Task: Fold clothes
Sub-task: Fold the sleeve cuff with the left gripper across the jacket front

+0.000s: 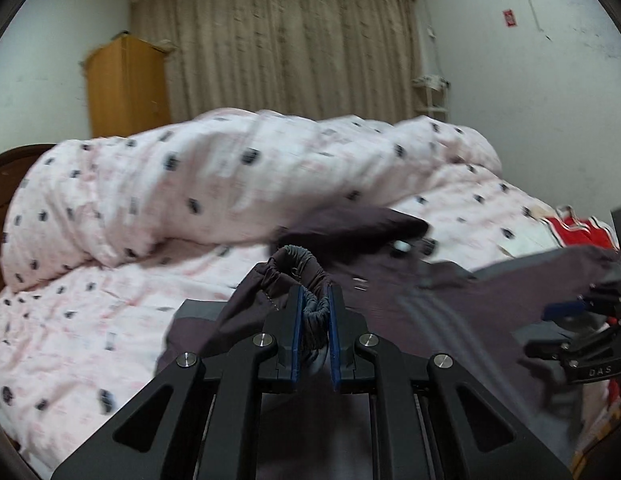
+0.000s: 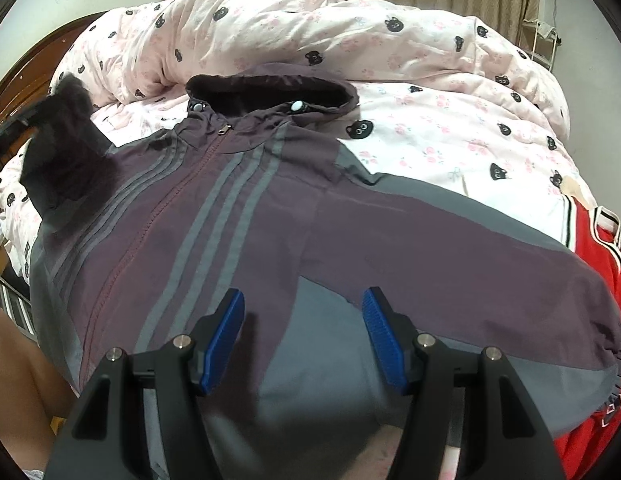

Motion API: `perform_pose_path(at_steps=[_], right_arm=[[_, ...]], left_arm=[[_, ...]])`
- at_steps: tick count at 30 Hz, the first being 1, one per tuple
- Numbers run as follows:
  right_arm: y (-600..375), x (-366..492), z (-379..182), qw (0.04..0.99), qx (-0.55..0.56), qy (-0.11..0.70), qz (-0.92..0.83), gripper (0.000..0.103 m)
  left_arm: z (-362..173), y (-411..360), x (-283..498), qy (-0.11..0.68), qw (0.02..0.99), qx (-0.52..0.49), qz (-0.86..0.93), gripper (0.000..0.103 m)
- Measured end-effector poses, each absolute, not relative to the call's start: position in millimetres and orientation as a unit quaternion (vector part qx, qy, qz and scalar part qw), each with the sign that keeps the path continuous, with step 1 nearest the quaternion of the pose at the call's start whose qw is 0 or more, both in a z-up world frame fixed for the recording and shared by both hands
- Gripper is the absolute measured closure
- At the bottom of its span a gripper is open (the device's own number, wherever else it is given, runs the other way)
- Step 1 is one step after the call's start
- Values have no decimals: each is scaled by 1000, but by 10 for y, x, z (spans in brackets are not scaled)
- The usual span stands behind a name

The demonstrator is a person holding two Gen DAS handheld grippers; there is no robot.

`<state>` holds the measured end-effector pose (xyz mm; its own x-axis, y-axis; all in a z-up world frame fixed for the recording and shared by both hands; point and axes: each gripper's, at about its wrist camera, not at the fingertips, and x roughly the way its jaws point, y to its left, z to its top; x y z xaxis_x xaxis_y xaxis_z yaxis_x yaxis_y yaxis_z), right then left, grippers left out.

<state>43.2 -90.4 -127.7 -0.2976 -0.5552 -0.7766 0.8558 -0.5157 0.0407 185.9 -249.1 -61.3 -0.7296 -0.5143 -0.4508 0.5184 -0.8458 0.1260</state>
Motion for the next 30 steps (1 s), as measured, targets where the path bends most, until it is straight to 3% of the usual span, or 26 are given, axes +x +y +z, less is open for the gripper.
perform_pose_path(at_steps=[19,22,24,27,30], right_arm=[[-725,332,-1241,438,382,200,-789,40],[-729,332,-1248,439,382,201,-788,40],[-732,332,-1253,439,383,202,-787,40],[-736,332,-1260,439,383,204,-787,40],[-740,332,-1267,439,383,205,-786,40]], left_arm=[[-1345,-1799,1397,-20,190,356,-915,90],[-1425,-1661,1412,-36,177,367,-912,75],[-1454,-1534,1420,-56,168,369,-912,57],[-1469,-1370,1452,-75,159,370,-912,50],[-1412,-1372,1509,-79,149,369,-914,50]])
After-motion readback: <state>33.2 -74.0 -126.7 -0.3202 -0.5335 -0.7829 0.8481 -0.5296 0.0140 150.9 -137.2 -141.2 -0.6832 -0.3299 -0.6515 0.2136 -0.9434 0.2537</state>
